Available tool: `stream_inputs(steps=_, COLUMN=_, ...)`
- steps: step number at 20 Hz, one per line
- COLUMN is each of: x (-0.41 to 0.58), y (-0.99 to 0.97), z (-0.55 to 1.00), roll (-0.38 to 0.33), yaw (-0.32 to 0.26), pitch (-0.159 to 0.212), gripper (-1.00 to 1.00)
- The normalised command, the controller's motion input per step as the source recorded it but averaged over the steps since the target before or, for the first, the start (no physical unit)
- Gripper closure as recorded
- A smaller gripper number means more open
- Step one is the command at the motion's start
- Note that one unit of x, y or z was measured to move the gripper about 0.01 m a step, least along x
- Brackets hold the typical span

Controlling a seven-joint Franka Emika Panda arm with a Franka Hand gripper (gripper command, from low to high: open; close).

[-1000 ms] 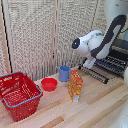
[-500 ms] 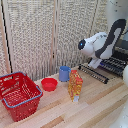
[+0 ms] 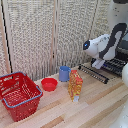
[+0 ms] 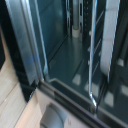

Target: Extend the gripper towards the oven tray handle. Grasp the handle and carefully pull the tray out of the oven. Move the gripper above the red bowl. Grab the red bowl gently. Lift the bowl and place it onto the oven tray.

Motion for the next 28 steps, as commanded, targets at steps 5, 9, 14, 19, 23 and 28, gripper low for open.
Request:
stream_inputs(steps=5, x=0.030, y=-0.46, z=-0.01, roll=0.018, yaw=0.026, pitch=0.014, gripper=-1.00)
stream_inputs(steps=9, x=-0.069, y=-0.28, z=0.00, roll=0.001, yaw=0.017, pitch=-0.005, gripper=1.00)
stream_inputs(steps=14, x=-0.158, y=-0.14, z=0.05, roll=-0.009, yaw=0.000, pitch=-0.008, gripper=1.00)
stream_inputs(steps=19, x=-0.045, y=-0.02, z=0.03, roll=-0.008, yaw=0.000, pitch=0.000, gripper=1.00)
stream_inputs(steps=23, x=0.000, y=0.21, z=0.00, roll=0.000, yaw=-0.034, pitch=0.000, gripper=1.00)
stream_inputs(steps=28, x=-0.005, y=0.18, z=0.00, roll=0.011, yaw=-0.073, pitch=-0.052, gripper=1.00)
